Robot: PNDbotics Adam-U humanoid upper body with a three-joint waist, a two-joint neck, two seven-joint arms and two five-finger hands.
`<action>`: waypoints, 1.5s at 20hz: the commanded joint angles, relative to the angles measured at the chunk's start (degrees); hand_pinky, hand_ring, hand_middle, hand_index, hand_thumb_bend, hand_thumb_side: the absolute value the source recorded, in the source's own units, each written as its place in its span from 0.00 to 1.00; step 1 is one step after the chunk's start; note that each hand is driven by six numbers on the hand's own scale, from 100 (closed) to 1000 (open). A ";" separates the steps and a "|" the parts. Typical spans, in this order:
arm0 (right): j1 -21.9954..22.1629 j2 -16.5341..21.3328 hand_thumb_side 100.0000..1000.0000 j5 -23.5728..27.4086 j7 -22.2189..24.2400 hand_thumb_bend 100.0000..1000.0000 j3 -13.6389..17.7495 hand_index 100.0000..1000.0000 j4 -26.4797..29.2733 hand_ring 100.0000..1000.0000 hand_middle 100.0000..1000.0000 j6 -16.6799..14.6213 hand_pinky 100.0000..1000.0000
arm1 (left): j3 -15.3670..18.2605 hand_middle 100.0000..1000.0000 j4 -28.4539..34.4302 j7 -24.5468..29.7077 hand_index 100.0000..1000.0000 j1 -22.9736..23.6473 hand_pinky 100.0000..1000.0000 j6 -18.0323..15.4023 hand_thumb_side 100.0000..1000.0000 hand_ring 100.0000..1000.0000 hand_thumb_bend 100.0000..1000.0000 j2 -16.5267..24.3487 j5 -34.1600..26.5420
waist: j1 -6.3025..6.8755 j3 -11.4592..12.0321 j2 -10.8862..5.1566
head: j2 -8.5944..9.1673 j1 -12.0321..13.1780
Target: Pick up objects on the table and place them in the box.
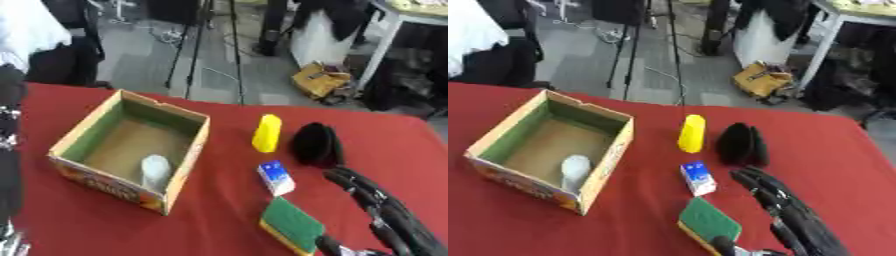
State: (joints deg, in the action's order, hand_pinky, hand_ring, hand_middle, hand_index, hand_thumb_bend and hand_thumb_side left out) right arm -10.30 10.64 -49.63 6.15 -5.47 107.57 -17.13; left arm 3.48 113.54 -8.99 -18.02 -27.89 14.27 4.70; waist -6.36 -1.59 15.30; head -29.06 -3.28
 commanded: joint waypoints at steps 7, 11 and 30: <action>-0.92 -0.12 1.00 -0.39 2.24 0.57 -0.29 0.98 -0.06 1.00 0.89 -2.14 1.00 | -0.46 0.87 1.06 0.66 0.82 -0.90 0.98 -0.01 0.87 0.94 0.00 0.03 -0.47 | 0.63 0.31 -0.78 | 1.02 2.12; -1.18 -0.43 1.00 -0.38 3.13 0.58 -0.25 0.98 -0.36 1.00 0.90 -2.67 1.00 | -0.47 0.87 1.06 0.77 0.82 -0.97 0.98 0.01 0.87 0.94 0.00 -0.07 -0.61 | 0.79 0.45 -0.66 | 1.73 3.52; -2.69 -1.93 1.00 -11.09 -3.44 0.59 0.57 0.96 -6.09 1.00 0.88 -2.28 1.00 | -0.96 0.87 1.06 1.71 0.82 -0.67 0.98 0.44 0.87 0.94 0.00 -0.62 -1.24 | 0.97 0.36 -0.56 | 2.15 3.22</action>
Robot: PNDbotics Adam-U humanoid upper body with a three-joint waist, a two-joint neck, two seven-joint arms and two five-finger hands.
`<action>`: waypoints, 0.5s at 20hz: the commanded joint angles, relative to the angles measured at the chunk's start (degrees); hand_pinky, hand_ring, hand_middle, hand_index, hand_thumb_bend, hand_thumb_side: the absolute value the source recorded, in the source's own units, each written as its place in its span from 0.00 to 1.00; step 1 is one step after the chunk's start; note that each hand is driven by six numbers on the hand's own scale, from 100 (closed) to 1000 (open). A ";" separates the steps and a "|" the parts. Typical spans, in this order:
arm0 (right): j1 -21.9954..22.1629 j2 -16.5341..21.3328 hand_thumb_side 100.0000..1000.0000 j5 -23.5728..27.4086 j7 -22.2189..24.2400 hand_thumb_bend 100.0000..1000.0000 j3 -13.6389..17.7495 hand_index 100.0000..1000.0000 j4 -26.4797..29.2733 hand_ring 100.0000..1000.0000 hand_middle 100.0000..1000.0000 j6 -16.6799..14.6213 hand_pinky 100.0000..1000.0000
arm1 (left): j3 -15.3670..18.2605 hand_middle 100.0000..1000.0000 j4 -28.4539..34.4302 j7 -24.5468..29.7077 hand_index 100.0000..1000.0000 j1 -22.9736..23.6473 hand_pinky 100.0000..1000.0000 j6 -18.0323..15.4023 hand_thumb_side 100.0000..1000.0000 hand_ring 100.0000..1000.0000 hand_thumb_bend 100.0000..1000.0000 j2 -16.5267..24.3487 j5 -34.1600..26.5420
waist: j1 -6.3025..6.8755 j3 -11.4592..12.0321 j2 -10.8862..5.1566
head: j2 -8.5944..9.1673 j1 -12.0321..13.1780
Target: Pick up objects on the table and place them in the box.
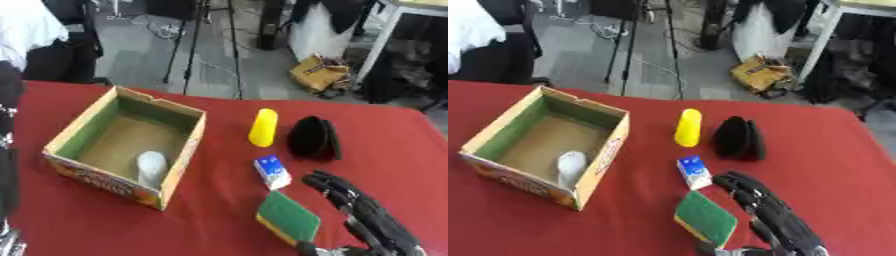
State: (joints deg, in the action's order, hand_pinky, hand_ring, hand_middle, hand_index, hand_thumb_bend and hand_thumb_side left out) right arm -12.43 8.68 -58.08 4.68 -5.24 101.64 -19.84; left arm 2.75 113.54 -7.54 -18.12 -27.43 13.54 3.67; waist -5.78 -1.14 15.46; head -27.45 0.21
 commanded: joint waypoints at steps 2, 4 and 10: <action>-0.60 -0.23 1.00 -3.80 -2.93 0.59 0.11 0.96 -0.87 1.00 0.88 0.54 1.00 | -0.25 0.87 1.06 0.31 0.82 -0.57 0.98 0.00 0.87 0.94 0.00 0.10 -0.25 | 0.46 -0.08 -0.72 | 0.63 -0.34; -0.69 -0.52 1.00 -4.55 -3.35 0.59 0.10 0.95 -1.43 1.00 0.88 0.54 1.00 | -0.25 0.87 1.06 0.33 0.82 -0.55 0.98 0.00 0.87 0.94 0.00 0.08 -0.28 | 0.60 -0.06 -0.68 | 0.80 -0.26; -1.30 -1.16 1.00 -6.49 -3.34 0.58 0.22 0.96 -2.79 1.00 0.88 0.76 1.00 | -0.39 0.87 1.06 0.51 0.82 -0.54 0.98 0.06 0.87 0.94 0.00 -0.17 -0.46 | 0.93 -0.14 -0.56 | 1.09 -0.73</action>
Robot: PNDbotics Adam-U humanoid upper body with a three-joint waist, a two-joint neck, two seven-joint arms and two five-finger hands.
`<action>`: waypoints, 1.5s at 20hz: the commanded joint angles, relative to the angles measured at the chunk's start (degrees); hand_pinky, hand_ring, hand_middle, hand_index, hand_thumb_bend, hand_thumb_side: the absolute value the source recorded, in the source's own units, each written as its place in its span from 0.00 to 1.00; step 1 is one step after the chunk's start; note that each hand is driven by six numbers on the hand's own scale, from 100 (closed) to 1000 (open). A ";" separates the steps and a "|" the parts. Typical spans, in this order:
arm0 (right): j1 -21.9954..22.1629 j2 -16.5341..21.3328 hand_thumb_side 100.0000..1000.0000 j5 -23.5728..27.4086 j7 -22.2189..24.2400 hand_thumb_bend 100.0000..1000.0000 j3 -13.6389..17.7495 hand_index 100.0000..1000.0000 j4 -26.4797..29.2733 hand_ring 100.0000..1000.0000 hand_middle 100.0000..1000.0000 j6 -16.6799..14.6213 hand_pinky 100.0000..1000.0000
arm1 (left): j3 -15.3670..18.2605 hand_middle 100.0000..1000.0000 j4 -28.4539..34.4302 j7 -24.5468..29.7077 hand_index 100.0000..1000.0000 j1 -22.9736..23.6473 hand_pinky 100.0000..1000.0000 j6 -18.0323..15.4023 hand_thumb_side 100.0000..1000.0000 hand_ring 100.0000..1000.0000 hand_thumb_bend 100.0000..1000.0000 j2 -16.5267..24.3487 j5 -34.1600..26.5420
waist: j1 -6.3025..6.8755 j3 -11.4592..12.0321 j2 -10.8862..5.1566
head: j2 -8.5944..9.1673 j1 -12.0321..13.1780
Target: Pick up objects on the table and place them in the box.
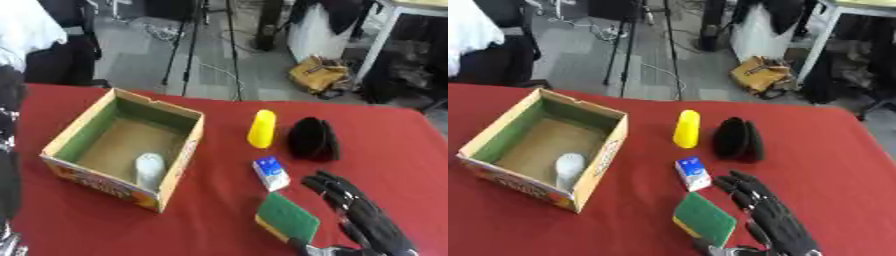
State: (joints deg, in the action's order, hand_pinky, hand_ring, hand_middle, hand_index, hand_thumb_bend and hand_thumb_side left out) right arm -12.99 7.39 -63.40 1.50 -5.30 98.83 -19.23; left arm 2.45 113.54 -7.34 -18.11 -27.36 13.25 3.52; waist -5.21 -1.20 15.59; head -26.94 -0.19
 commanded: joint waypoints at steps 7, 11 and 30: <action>-0.85 -0.44 1.00 -5.00 -0.95 0.58 0.32 0.94 -0.90 1.00 0.87 1.51 1.00 | -0.14 0.87 1.06 0.47 0.82 -0.51 0.98 0.07 0.87 0.94 0.00 0.07 -0.46 | 0.53 -0.07 -0.62 | 0.69 -0.56; -0.97 -1.11 1.00 -6.96 -1.73 0.56 0.73 0.94 -1.78 1.00 0.87 2.51 1.00 | -0.25 0.86 1.06 0.67 0.82 -0.40 0.98 0.14 0.87 0.94 0.00 0.00 -0.56 | 0.60 -0.10 -0.57 | 0.96 -0.65; -2.22 -2.19 1.00 -9.27 -0.24 0.57 1.40 0.95 -7.36 1.00 0.88 1.76 1.00 | -0.47 0.85 1.06 1.28 0.81 -0.42 0.98 0.29 0.87 0.94 0.00 -0.34 -1.01 | 0.88 0.35 -0.23 | 1.35 -1.16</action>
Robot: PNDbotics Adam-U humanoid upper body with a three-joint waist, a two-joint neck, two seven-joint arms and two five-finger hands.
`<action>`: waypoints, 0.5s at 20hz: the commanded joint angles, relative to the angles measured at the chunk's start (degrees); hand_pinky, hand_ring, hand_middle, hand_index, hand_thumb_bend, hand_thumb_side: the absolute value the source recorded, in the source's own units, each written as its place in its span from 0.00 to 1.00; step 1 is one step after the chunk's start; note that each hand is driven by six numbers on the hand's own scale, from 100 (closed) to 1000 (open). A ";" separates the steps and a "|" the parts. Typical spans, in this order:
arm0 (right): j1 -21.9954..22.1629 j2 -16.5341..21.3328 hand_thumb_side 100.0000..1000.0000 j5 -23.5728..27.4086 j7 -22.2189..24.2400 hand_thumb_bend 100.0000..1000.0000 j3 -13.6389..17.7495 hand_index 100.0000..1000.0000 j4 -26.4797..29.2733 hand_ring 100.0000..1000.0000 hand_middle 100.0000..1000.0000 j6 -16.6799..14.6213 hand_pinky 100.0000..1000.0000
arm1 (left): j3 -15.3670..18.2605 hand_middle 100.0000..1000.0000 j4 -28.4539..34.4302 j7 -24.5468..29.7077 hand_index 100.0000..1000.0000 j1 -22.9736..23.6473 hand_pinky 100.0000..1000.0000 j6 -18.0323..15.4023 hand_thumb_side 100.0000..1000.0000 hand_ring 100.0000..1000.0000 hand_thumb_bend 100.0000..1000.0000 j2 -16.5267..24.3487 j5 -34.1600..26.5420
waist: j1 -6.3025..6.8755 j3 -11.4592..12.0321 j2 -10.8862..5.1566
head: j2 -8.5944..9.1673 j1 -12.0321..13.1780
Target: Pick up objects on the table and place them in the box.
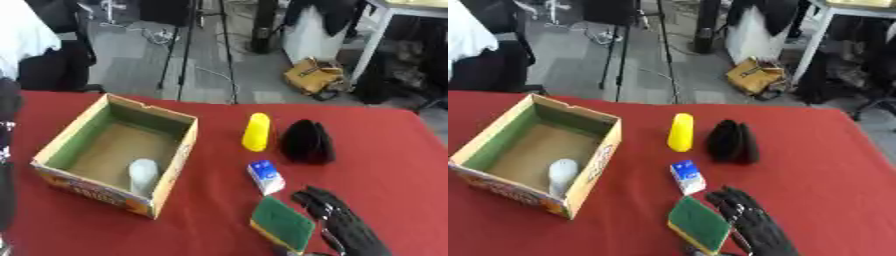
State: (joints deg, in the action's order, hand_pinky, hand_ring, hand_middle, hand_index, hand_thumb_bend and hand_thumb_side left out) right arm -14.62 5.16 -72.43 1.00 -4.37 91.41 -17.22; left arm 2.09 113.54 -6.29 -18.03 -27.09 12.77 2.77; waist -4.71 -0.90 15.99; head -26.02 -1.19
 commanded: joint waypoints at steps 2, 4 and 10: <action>-0.70 -0.03 1.00 -0.30 0.41 0.57 0.58 0.95 -0.29 1.00 0.87 -0.29 1.00 | -0.13 0.85 1.06 0.28 0.81 -0.45 0.98 0.04 0.87 0.94 0.00 0.07 -0.29 | 0.37 0.07 -0.61 | 0.46 -0.14; -0.88 -0.10 1.00 -0.42 0.59 0.57 0.67 0.95 -0.71 1.00 0.87 -0.35 1.00 | -0.18 0.85 1.06 0.36 0.81 -0.46 0.98 0.04 0.87 0.94 0.00 0.02 -0.33 | 0.39 0.10 -0.58 | 0.54 -0.11; -1.21 -0.30 1.00 -1.56 1.00 0.57 0.81 0.95 -2.15 1.00 0.87 -0.73 1.00 | -0.32 0.85 1.06 0.61 0.81 -0.48 0.99 0.05 0.87 0.94 0.00 -0.08 -0.47 | 0.51 0.36 -0.45 | 0.90 -0.26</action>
State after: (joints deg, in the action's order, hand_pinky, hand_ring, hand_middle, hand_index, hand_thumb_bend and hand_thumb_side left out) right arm -15.16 4.71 -73.47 1.91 -4.00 89.00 -17.88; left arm 1.98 113.54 -5.90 -18.03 -27.00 12.29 2.58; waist -4.58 -0.60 16.29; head -25.82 -1.26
